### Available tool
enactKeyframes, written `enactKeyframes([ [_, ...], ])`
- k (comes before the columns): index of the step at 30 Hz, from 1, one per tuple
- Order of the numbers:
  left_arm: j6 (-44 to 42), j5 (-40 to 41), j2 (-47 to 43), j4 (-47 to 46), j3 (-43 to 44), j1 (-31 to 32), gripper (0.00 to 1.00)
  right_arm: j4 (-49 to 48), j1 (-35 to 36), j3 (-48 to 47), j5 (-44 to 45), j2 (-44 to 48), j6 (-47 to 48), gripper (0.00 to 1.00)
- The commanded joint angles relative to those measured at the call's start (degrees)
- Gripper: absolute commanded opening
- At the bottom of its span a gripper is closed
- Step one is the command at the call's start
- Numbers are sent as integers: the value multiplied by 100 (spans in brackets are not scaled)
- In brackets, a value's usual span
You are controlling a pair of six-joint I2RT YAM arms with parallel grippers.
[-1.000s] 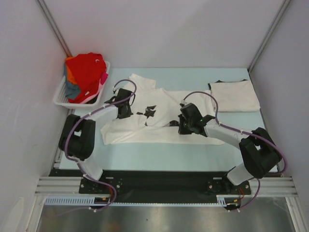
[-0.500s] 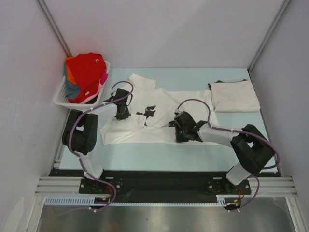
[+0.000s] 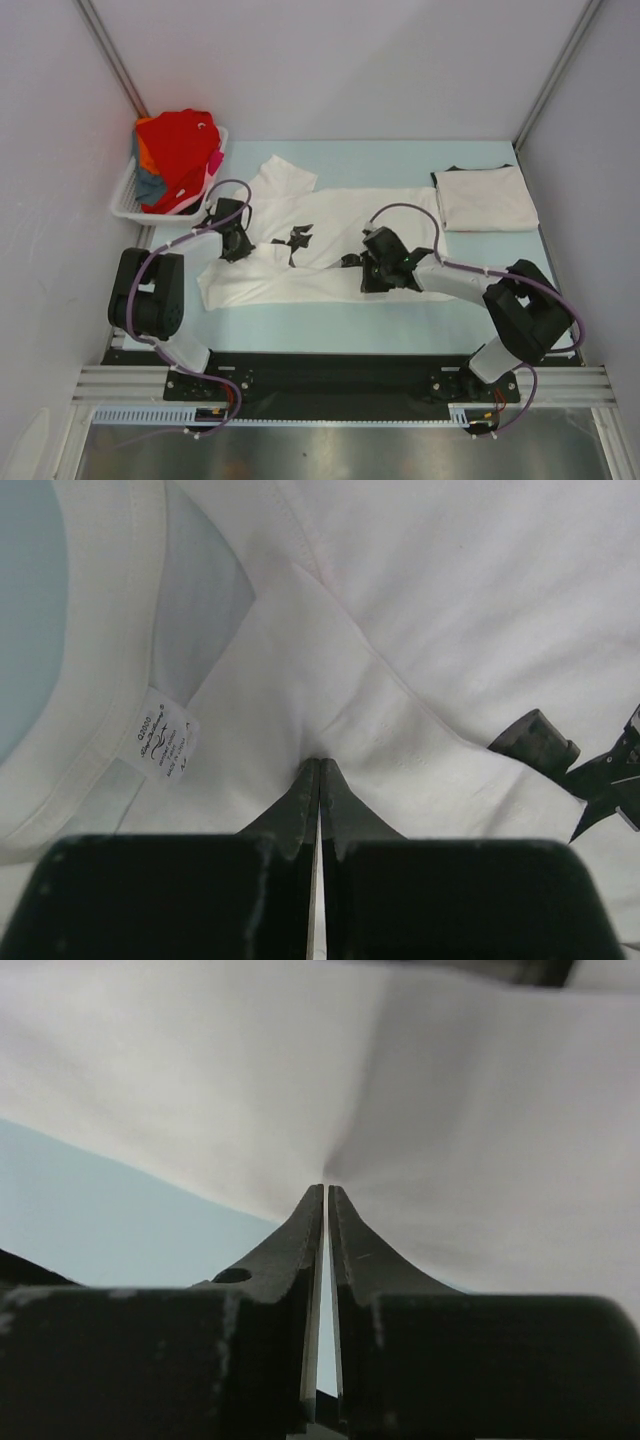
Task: Fold and stack the t-shirts
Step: Fold the tshirt
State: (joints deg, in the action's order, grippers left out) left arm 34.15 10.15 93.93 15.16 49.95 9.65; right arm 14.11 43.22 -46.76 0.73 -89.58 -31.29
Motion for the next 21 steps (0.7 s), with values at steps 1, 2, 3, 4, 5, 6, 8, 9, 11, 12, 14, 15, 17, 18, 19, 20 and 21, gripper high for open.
enactKeyframes([
  [1, -49, 145, -155, 383, -83, -95, 1, 66, -831, -499, -747, 318, 140, 11],
  [2, -119, 75, -208, 322, -56, -95, 1, 22, -1007, -570, -872, 362, 158, 13],
  [3, -145, -117, -322, 252, -39, -86, 3, -39, -1226, -623, -969, 354, 176, 22],
  [4, -207, -232, -427, 146, -47, -86, 9, -57, -1585, -763, -1109, 336, 202, 26],
  [5, -225, -285, -515, 41, -47, -86, 11, -83, -1780, -834, -1171, 310, 211, 29],
  [6, -216, -294, -716, -12, -12, -60, 16, -127, -1947, -921, -1285, 205, 202, 31],
  [8, -225, -303, -841, -83, 93, -25, 21, -163, -2396, -1229, -1330, 47, 202, 33],
  [9, -233, -338, -867, -83, 294, -7, 23, -172, -2511, -1360, -1356, -163, 211, 33],
  [11, -225, -417, -807, -83, 549, -7, 29, -163, -2835, -1772, -1356, -392, 185, 33],
  [12, -225, -487, -754, -92, 846, -7, 31, -119, -2941, -1914, -1339, -515, 176, 34],
  [14, -138, -593, -457, -310, 1234, -7, 50, -14, -3196, -2430, -1321, -867, 141, 39],
  [15, -102, -646, -333, -399, 1375, -7, 58, 47, -3258, -2573, -1234, -964, 149, 43],
  [17, -32, -777, 123, -522, 1709, -7, 71, 92, -3364, -2898, -1120, -1271, 176, 47],
  [18, -23, -813, 308, -523, 2102, -16, 78, 162, -3469, -3213, -936, -1394, 210, 51],
  [19, -31, -865, 484, -497, 2341, -7, 80, 197, -3522, -3364, -882, -1613, 254, 51],
  [20, -40, -970, 912, -279, 2622, -16, 80, 285, -3566, -3514, -804, -1763, 298, 51],
  [21, -49, -1128, 1143, -146, 3269, -33, 81, 433, -3662, -3837, -629, -1886, 386, 51],
])
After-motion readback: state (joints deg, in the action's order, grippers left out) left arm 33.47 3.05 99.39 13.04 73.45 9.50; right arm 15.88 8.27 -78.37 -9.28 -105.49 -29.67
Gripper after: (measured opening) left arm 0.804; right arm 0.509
